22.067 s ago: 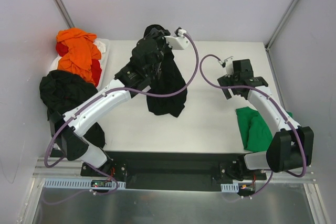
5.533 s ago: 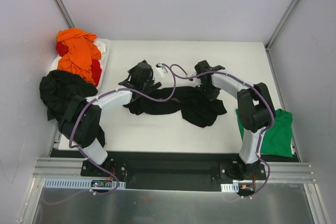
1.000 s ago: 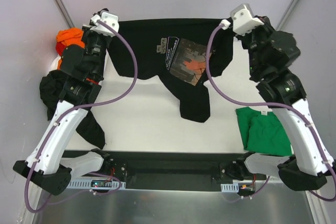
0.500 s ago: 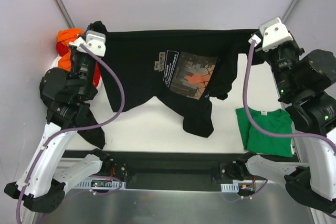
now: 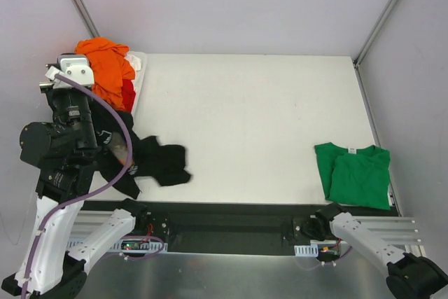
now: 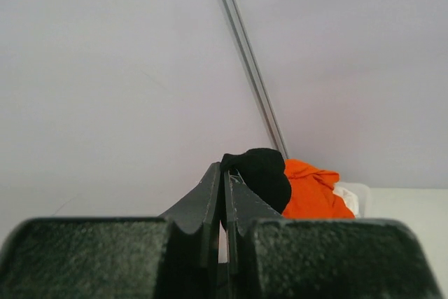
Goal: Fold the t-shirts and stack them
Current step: Flatten out the tshirt
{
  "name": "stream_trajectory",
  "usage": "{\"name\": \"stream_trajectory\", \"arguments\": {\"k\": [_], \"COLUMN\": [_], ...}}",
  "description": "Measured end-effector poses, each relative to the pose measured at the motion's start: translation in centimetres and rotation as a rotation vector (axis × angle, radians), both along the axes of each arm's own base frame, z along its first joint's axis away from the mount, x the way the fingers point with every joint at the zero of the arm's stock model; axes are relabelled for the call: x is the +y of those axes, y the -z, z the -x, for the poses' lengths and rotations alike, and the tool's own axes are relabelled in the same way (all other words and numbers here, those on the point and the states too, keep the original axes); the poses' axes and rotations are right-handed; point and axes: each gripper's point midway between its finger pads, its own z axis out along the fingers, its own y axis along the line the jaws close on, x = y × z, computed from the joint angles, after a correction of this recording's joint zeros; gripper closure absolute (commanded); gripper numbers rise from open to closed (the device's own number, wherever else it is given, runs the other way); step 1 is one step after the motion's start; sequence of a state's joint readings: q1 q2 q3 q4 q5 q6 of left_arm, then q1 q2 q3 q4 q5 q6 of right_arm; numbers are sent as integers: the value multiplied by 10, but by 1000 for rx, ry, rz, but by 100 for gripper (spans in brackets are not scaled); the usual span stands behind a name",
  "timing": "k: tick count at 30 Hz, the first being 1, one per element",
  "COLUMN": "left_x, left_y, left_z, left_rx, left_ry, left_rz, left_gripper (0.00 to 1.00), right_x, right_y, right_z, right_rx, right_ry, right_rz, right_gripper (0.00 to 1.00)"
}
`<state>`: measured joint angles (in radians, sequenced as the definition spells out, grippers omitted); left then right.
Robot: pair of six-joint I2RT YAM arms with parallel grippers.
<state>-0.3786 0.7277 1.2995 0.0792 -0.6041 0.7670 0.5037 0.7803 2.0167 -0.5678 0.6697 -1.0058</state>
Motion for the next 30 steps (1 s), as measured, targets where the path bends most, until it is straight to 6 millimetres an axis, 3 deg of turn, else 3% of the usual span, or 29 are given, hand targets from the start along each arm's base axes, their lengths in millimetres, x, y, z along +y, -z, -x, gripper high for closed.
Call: {"name": "stream_trajectory", "arguments": {"k": [3, 5, 8, 11, 15, 20, 24, 27, 30], "left_x": [1, -2, -6, -15, -32, -62, -104, -129, -151], "left_y": [4, 10, 20, 31, 52, 77, 94, 86, 61], "left_z": [0, -6, -17, -34, -66, -108, -132, -142, -148], "left_rx": [19, 39, 75, 120, 208, 322, 402, 411, 376], "left_ry": [-6, -5, -1, 12, 39, 76, 138, 166, 187], "left_rz": [-4, -12, -20, -30, -54, -101, -155, -185, -195], "left_gripper": [100, 100, 100, 100, 100, 100, 100, 100, 100], "right_x": [-3, 5, 30, 59, 93, 117, 128, 135, 138], "right_y": [3, 14, 42, 73, 129, 194, 234, 253, 273], "right_z": [5, -10, -53, -104, -162, -202, -217, -227, -241], "right_rx": [-10, 38, 183, 338, 547, 749, 861, 915, 977], "right_ry": [3, -2, -13, -21, -30, -35, -46, -48, -36], "right_rz": [-21, -2, 67, 141, 236, 312, 336, 348, 356], "right_gripper": [99, 99, 99, 99, 99, 99, 99, 99, 99]}}
